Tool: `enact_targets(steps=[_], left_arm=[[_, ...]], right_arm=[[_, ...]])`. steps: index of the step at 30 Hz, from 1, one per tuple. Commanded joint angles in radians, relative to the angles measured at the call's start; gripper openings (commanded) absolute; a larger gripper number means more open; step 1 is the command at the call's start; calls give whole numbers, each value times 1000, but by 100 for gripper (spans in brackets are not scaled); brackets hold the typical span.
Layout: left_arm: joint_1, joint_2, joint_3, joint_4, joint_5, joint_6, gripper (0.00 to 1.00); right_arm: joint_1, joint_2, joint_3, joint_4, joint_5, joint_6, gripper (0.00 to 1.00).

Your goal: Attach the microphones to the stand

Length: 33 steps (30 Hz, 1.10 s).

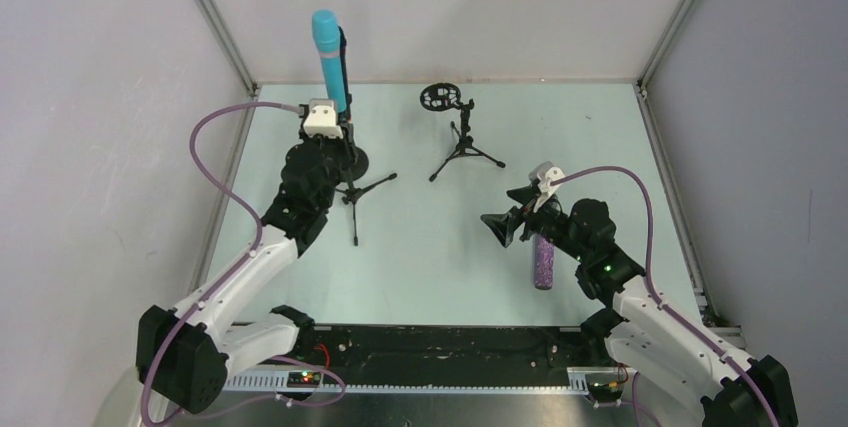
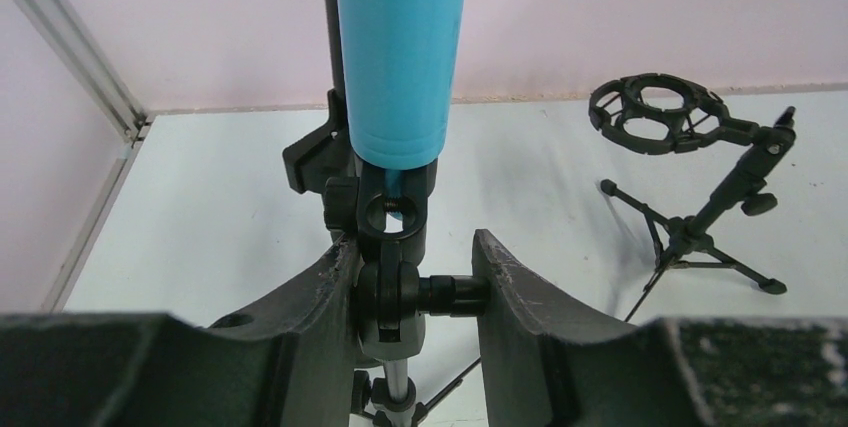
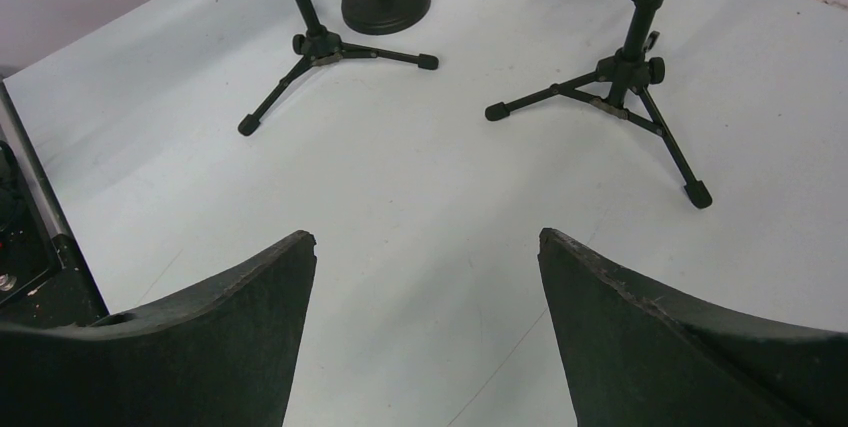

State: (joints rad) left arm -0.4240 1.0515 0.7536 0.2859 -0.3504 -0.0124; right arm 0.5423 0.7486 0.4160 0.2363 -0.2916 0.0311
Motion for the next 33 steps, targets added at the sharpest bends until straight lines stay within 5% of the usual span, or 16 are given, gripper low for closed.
enact_targets(steps=[1,11,21,33], left_arm=[[8,11,31,24,-91,-33,2],[10,21,32,20,-135,-63,12],[9,22,33,16,-155,-60,46],[10,21,35,12,-174,-57,55]], right_arm=[[4,12,43,9,18,13,86],[5,18,43,10,20,20,86],[5,24,44,11,28,27,86],[5,28,43,15,26,32,86]])
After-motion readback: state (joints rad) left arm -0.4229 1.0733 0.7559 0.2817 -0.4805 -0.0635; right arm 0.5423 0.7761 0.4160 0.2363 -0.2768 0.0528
